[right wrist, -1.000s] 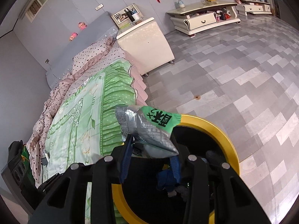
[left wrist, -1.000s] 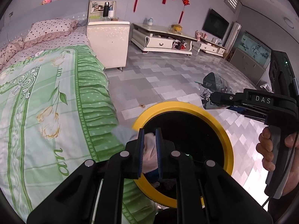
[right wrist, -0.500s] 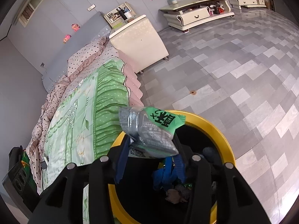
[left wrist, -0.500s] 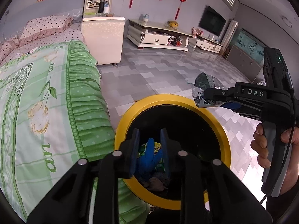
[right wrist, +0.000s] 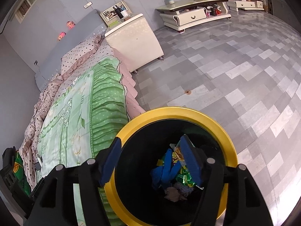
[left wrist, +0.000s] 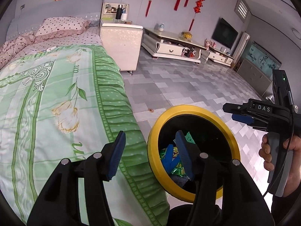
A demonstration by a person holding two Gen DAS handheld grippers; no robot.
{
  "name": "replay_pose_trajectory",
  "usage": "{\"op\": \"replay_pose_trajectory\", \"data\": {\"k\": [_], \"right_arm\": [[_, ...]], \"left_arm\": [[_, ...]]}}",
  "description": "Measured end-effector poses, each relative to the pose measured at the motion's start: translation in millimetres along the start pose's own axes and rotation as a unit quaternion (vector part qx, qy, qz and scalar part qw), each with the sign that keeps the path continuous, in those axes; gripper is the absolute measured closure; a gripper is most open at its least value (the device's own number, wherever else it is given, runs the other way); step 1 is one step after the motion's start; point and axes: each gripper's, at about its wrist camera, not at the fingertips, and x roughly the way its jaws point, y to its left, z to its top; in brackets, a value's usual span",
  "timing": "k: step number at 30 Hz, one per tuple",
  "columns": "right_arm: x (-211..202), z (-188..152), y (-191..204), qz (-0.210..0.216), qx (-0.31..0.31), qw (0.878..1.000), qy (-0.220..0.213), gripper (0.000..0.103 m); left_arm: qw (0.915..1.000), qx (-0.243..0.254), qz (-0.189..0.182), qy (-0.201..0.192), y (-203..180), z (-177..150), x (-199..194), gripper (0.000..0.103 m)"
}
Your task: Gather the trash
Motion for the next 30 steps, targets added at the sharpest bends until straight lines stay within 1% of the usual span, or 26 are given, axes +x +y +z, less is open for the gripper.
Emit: {"op": "replay_pose_trajectory", "data": {"k": [8, 14, 21, 27, 29, 30], "right_arm": [[6, -13, 40, 0.015, -0.030, 0.999, 0.011, 0.041], [15, -26, 84, 0.034, -0.060, 0.997, 0.022, 0.041], [29, -45, 143, 0.061, -0.097, 0.993, 0.035, 0.041], [42, -67, 194, 0.076, -0.136, 0.987, 0.043, 0.041], [46, -74, 208, 0.084, -0.144, 0.985, 0.048, 0.041], [49, -77, 213, 0.087, -0.148, 0.984, 0.052, 0.041]], "left_arm": [[0.9990, -0.023, 0.033, -0.021, 43, -2, -34, 0.048], [0.9960, -0.052, 0.063, -0.035, 86, -5, -63, 0.048], [0.9901, -0.081, 0.104, -0.050, 137, -19, -99, 0.047], [0.9824, -0.113, 0.137, -0.058, 183, -34, -127, 0.047], [0.9800, -0.122, 0.145, -0.061, 196, -39, -134, 0.046], [0.9784, -0.128, 0.150, -0.063, 202, -42, -137, 0.043]]}}
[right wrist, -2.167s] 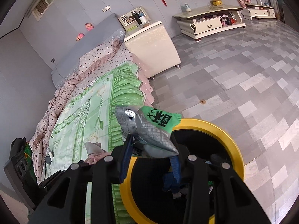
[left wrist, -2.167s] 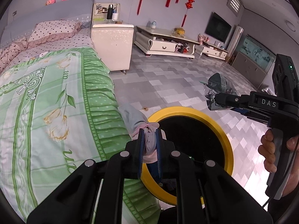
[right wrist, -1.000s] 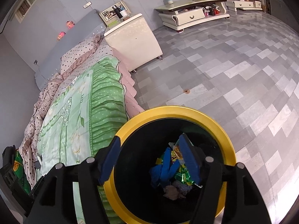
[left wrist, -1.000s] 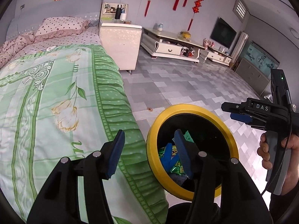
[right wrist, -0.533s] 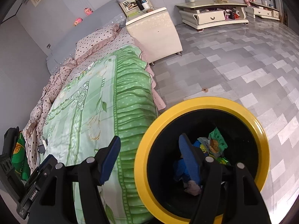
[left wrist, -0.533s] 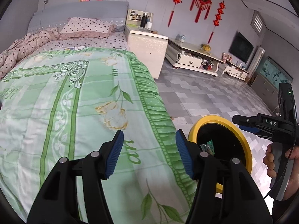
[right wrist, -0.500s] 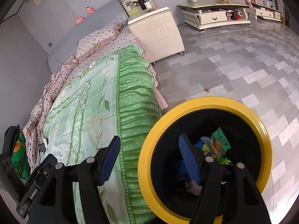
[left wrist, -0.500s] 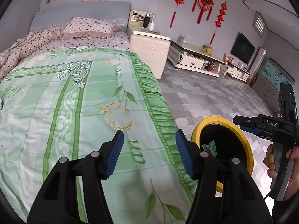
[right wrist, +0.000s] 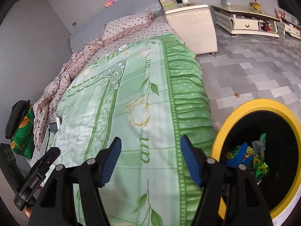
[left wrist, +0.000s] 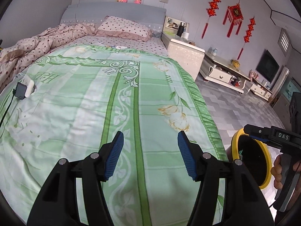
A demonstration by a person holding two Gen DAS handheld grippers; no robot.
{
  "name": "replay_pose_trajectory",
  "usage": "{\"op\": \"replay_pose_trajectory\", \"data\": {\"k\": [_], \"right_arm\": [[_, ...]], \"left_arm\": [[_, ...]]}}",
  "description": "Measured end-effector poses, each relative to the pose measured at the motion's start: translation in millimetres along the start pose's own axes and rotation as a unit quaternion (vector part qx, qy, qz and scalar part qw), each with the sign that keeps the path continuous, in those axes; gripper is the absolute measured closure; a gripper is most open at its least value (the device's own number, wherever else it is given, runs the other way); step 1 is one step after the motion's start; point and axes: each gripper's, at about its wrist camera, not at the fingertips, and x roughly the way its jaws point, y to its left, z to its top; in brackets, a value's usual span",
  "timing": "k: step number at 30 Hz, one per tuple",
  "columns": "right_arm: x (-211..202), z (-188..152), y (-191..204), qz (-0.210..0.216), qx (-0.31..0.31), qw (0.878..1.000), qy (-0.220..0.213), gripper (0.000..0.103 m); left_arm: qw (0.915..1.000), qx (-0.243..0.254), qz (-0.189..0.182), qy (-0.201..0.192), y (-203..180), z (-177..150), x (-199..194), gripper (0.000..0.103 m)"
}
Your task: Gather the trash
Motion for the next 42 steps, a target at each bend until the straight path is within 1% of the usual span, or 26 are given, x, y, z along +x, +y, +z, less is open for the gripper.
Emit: {"op": "replay_pose_trajectory", "data": {"k": [5, 7, 9, 10, 12, 14, 16, 17, 24, 26, 28, 34, 42], "right_arm": [[16, -10, 32, -0.005, -0.029, 1.000, 0.002, 0.040], [23, -14, 42, -0.006, -0.040, 0.999, 0.001, 0.040], [30, -19, 49, -0.008, -0.048, 0.999, -0.002, 0.035], [33, -21, 52, -0.011, -0.052, 0.999, -0.005, 0.031], [38, -26, 58, -0.014, -0.060, 0.998, -0.009, 0.026], [43, -31, 61, -0.018, -0.065, 0.998, -0.016, 0.015], [46, -36, 64, -0.021, -0.073, 0.997, -0.027, 0.012], [47, -38, 66, -0.023, -0.078, 0.996, -0.034, 0.008], [34, -53, 73, -0.048, -0.109, 0.988, -0.102, 0.008], [28, -57, 75, -0.058, -0.117, 0.985, -0.114, 0.008], [24, -60, 78, -0.074, -0.124, 0.982, -0.123, 0.008], [-4, -71, 86, -0.077, -0.127, 0.975, -0.166, 0.008], [-39, -87, 103, -0.082, -0.148, 0.960, -0.222, 0.008]], "left_arm": [[0.9993, -0.032, 0.019, -0.007, 38, -7, -6, 0.036], [0.9985, -0.046, 0.030, -0.009, 51, -10, -8, 0.029], [0.9975, -0.053, 0.045, -0.016, 62, -15, -11, 0.025], [0.9971, -0.052, 0.052, -0.019, 66, -17, -12, 0.023], [0.9965, -0.043, 0.067, -0.024, 70, -22, -15, 0.021], [0.9957, -0.031, 0.081, -0.031, 74, -28, -16, 0.019], [0.9944, -0.023, 0.095, -0.038, 78, -33, -18, 0.016], [0.9939, -0.021, 0.100, -0.041, 79, -35, -18, 0.016], [0.9929, -0.020, 0.104, -0.055, 84, -49, -25, 0.013], [0.9927, -0.022, 0.102, -0.061, 83, -50, -30, 0.013], [0.9925, -0.023, 0.097, -0.070, 79, -49, -38, 0.013], [0.9890, -0.005, 0.098, -0.111, 60, -49, -73, 0.010], [0.9853, 0.001, 0.089, -0.146, 38, -56, -115, 0.009]]}}
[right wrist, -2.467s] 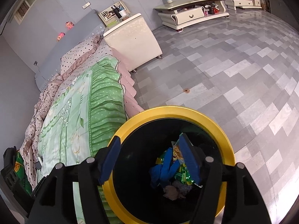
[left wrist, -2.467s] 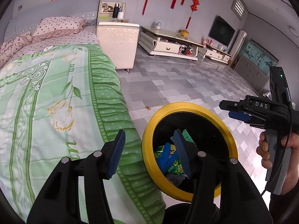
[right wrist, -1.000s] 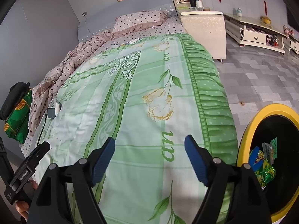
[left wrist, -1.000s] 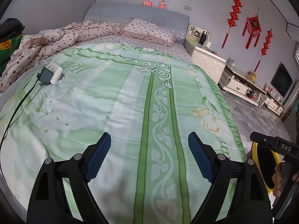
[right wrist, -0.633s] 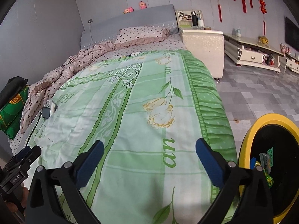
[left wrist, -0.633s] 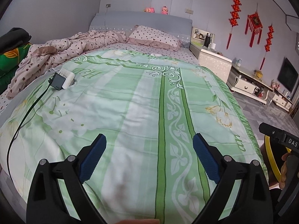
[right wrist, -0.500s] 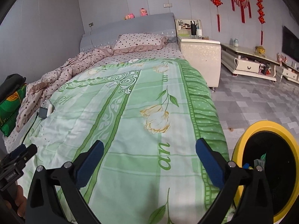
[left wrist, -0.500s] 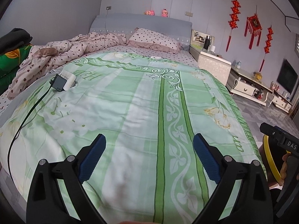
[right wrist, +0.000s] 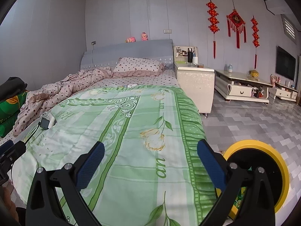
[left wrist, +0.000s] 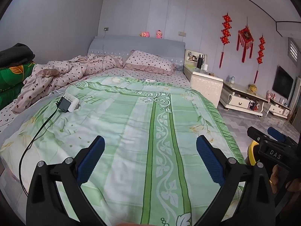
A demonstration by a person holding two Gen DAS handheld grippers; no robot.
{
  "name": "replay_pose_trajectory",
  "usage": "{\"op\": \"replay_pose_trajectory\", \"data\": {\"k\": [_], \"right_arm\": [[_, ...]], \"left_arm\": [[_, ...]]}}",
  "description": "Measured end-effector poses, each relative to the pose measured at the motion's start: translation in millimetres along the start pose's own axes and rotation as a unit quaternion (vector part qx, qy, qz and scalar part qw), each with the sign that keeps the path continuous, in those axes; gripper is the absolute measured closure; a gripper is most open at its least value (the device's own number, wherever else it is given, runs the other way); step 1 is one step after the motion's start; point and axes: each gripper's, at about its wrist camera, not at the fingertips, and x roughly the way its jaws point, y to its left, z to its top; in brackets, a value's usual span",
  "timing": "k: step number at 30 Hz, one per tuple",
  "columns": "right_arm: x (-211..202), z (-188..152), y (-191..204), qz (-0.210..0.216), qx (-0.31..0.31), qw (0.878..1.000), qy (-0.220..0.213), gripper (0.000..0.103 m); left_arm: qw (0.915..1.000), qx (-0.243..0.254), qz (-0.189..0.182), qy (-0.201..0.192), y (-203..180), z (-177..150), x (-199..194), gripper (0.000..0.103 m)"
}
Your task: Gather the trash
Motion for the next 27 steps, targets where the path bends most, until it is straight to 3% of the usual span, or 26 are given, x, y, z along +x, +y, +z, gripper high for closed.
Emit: {"op": "replay_pose_trajectory", "data": {"k": [12, 27], "right_arm": [[-34, 3, -2, -0.019, 0.008, 0.999, -0.042, 0.008], [-46, 3, -6, -0.014, 0.021, 0.999, -0.039, 0.008]], "left_arm": [[0.9993, 0.017, -0.011, -0.032, -29, 7, -41, 0.009], [0.9984, 0.024, -0.018, -0.049, -39, 10, -61, 0.008]]}}
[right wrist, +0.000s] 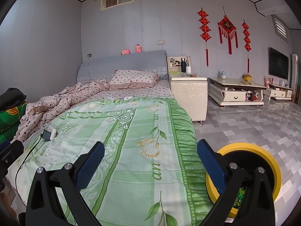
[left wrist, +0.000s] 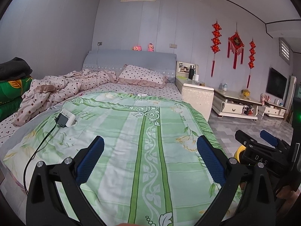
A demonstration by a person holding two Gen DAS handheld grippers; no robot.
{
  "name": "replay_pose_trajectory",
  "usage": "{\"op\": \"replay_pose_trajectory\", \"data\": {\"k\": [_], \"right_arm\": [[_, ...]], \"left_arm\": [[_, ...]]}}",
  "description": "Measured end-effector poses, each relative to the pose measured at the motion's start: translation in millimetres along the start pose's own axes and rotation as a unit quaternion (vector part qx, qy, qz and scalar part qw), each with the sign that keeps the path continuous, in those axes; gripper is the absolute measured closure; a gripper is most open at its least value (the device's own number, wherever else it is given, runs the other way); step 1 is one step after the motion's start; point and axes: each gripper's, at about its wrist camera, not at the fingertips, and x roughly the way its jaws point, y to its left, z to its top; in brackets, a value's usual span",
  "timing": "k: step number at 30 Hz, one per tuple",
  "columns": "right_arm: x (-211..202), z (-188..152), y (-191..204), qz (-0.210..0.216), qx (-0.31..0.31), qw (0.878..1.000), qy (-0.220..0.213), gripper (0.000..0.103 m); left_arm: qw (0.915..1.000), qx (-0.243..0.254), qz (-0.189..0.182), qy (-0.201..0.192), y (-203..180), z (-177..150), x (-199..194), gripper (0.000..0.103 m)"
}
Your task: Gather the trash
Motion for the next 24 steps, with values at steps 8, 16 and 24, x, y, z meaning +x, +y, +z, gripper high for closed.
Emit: {"op": "replay_pose_trajectory", "data": {"k": [8, 16, 24], "right_arm": [[-1.9, -1.0, -2.8, -0.005, 0.006, 1.000, 0.003, 0.008], [1.9, -3.1, -3.2, -0.008, 0.009, 1.000, 0.012, 0.008], [7.3, -5.1, -2.2, -0.009, 0.010, 1.000, 0.019, 0.008]], "left_arm": [[1.0000, 0.000, 0.001, 0.001, -0.3, 1.2, 0.2, 0.008], [1.0000, -0.001, -0.003, 0.005, -0.2, 2.1, 2.7, 0.008], [0.9999, -0.003, -0.005, 0.009, 1.4, 1.0, 5.3, 0.008]]}}
